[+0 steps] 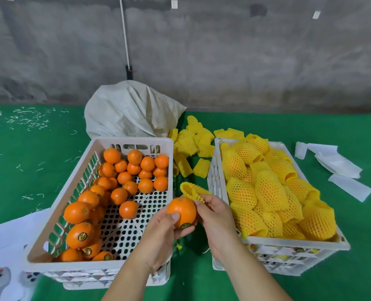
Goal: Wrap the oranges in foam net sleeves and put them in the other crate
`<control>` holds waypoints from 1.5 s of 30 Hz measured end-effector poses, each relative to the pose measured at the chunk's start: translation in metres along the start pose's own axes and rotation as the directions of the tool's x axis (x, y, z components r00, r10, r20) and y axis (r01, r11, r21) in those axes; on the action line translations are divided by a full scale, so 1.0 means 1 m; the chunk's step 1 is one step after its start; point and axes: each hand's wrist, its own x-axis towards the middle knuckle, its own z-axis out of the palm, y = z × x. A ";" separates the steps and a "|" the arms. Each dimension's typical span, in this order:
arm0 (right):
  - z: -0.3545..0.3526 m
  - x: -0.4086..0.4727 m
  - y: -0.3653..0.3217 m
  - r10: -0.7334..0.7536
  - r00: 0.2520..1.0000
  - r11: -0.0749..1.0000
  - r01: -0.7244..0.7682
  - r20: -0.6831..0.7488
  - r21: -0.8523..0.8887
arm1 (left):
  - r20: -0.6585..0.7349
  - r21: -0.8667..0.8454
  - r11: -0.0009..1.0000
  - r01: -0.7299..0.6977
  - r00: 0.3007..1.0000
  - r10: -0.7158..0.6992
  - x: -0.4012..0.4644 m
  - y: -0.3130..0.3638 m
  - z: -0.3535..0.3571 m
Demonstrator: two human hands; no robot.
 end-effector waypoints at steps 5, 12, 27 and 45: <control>-0.004 -0.006 0.004 -0.130 0.990 0.990 0.126 -0.058 -0.068 | 0.035 -0.036 0.999 -0.002 0.999 0.004 0.000 -0.004 -0.003; -0.008 -0.007 0.008 -0.294 0.955 0.926 0.272 -0.048 -0.263 | 0.084 -0.002 0.999 0.036 0.996 -0.035 -0.006 -0.002 0.005; 0.004 -0.038 0.001 -0.578 0.789 0.650 0.599 0.207 -0.468 | 0.003 0.099 0.970 -0.223 0.975 0.224 0.001 -0.022 -0.008; -0.013 -0.019 -0.022 -0.623 0.675 0.373 0.700 0.395 -0.608 | 0.087 0.354 0.860 -0.368 0.928 0.361 0.002 -0.022 0.000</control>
